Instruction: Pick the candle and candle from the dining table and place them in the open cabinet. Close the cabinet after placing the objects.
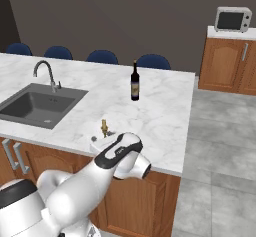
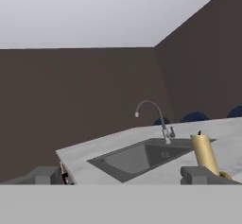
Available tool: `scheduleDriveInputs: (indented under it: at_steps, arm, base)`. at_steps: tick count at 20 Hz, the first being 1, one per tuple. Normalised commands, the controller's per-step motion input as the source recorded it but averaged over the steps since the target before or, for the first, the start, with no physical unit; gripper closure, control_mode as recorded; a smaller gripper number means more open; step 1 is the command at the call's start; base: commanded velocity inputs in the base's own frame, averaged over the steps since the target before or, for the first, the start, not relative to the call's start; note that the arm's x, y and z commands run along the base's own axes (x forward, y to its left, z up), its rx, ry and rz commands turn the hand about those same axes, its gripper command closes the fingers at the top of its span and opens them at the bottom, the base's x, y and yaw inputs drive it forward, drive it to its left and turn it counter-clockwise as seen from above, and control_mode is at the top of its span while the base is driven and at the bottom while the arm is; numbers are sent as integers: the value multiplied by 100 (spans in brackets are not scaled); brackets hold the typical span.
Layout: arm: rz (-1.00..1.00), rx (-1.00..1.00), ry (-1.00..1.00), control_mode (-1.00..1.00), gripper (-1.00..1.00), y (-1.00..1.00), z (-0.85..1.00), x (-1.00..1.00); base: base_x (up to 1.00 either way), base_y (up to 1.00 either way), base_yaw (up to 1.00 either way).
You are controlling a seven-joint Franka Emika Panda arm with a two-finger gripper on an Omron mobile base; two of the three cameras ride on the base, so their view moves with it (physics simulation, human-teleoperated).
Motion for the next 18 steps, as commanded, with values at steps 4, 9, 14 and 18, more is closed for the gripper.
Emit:
scheduleDriveInputs:
  at_steps: [4, 9, 14, 18]
  arm:
    - [0, 0, 0, -100, -100, 0, -10, 27]
    - [-3, 0, 0, -100, -100, 0, -13, 24]
    - [-4, 0, 0, -100, -100, 0, -17, 5]
    - [-3, 0, 0, -100, -100, 0, -9, 4]
  base:
    - [0, 0, 0]
    - [0, 0, 0]
    - [0, 0, 0]
    - [0, 0, 0]
